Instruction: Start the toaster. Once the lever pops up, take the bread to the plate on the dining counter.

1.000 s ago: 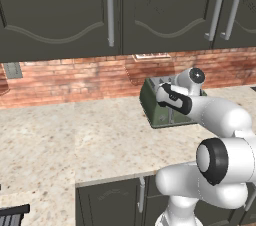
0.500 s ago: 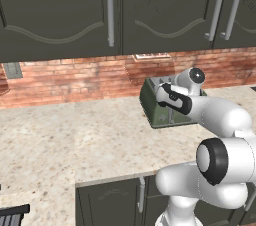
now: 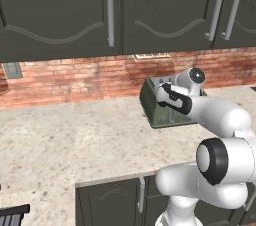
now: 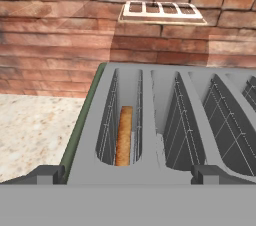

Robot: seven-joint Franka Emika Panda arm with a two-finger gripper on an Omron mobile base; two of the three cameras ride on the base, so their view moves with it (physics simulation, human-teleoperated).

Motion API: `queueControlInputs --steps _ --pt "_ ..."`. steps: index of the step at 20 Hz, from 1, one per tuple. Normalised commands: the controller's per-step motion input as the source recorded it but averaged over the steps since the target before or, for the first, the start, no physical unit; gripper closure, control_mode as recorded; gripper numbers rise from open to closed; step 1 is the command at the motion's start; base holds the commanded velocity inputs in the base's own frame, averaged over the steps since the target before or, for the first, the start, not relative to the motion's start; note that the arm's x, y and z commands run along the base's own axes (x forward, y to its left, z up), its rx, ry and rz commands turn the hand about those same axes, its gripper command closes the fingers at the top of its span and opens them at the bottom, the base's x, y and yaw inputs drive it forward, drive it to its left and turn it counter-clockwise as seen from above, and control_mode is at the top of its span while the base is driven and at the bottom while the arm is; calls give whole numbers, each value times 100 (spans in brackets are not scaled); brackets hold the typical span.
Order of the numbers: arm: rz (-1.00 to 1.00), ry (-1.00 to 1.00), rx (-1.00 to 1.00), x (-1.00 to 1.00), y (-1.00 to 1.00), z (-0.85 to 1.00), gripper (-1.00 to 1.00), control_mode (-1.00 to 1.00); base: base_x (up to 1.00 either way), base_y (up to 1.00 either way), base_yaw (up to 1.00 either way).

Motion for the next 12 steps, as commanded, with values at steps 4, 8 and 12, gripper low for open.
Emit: queueControlInputs --steps 4,8,12 --pt "0 0 0 0 0 0 -100 -100 0 0 0" --pt "0 0 0 0 0 0 -100 -100 0 0 0" --pt "0 0 0 0 0 0 -100 -100 0 0 0"
